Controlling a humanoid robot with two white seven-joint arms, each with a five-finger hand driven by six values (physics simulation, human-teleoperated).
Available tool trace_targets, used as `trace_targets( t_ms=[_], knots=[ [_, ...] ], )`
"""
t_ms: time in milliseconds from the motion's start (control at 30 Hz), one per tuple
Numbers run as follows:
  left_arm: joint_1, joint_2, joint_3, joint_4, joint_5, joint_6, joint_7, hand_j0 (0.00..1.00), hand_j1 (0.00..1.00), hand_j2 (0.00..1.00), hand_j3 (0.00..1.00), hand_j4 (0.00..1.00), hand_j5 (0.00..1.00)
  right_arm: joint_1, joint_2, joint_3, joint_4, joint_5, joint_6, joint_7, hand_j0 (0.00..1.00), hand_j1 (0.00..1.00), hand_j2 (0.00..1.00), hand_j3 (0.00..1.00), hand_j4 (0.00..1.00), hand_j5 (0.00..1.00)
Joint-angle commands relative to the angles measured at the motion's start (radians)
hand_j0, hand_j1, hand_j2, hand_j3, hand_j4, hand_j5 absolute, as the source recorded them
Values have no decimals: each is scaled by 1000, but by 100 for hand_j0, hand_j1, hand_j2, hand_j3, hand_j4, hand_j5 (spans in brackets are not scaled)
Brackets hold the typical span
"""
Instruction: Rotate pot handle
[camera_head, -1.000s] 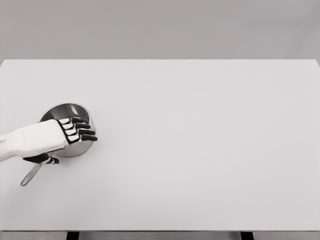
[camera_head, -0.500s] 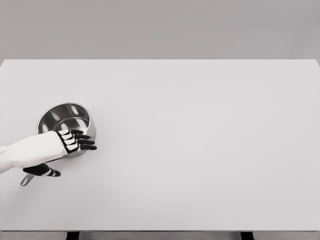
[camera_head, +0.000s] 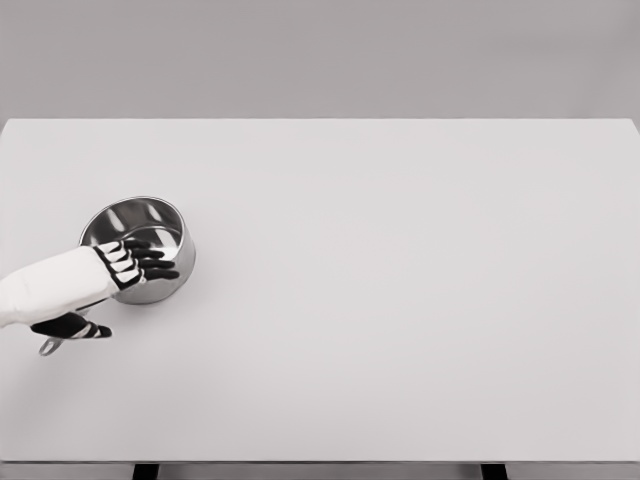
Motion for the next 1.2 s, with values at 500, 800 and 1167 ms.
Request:
trace_targets(
  t_ms=[500,800,1167],
  knots=[
    [20,-20,41,1,-50,1,-1,100,100,100,100,100,100,0,0,0,0,0,0,0,100,100,100,100,100,100],
    [40,-39,88,1,-73,1,-2,100,100,100,100,100,100,0,0,0,0,0,0,0,100,100,100,100,100,100],
    [52,-60,124,6,-114,1,-2,100,100,100,100,100,100,0,0,0,0,0,0,0,100,100,100,100,100,100]
  ],
)
